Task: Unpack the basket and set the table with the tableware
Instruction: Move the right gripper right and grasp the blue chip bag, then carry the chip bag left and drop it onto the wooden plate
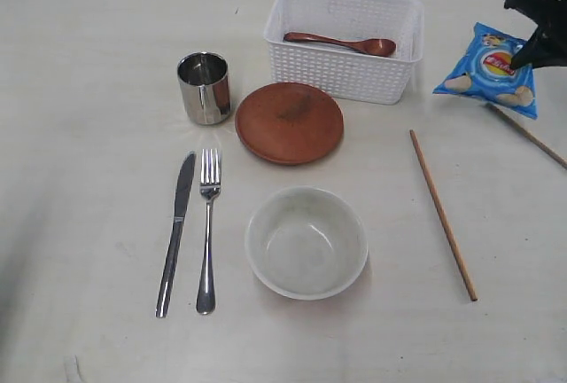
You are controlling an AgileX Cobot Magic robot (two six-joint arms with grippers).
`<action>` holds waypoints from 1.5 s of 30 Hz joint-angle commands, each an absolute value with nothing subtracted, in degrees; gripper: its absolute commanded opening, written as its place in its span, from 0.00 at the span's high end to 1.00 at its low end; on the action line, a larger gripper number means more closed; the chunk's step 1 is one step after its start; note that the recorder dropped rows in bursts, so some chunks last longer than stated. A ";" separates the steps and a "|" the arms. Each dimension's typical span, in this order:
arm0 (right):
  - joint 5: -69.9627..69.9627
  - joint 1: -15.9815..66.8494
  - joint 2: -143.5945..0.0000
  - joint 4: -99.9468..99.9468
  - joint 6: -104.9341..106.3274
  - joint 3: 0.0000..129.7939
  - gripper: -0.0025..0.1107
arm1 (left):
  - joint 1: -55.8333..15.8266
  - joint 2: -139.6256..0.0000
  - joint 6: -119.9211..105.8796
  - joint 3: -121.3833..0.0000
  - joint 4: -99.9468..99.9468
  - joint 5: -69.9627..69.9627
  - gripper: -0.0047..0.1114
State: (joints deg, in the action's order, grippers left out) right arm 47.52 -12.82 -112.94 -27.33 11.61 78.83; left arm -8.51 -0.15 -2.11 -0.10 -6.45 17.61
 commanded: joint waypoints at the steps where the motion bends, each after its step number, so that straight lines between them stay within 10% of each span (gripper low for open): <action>1: 52.52 -12.36 -106.31 -30.87 15.57 74.42 0.97 | -8.20 0.00 -1.92 0.00 -5.79 17.15 0.96; 13: 50.50 7.04 -95.05 -44.34 24.07 58.19 0.97 | -8.20 0.00 -1.92 0.00 -5.79 17.15 0.96; 21: 22.46 23.91 -95.05 -44.22 25.65 59.81 0.97 | -8.20 0.00 -1.92 0.00 -6.02 17.15 0.96; 31: 18.51 27.58 -101.07 -44.49 25.84 61.25 0.97 | -8.20 0.00 -1.92 0.00 -6.02 17.15 0.96; 40: 24.30 27.58 -104.25 -44.49 28.37 66.81 0.53 | -8.20 0.00 -1.92 0.00 -6.02 17.15 0.96; 45: 26.74 27.47 -104.02 -42.80 27.87 71.15 0.51 | -8.20 0.00 -1.92 0.00 -6.02 17.15 0.96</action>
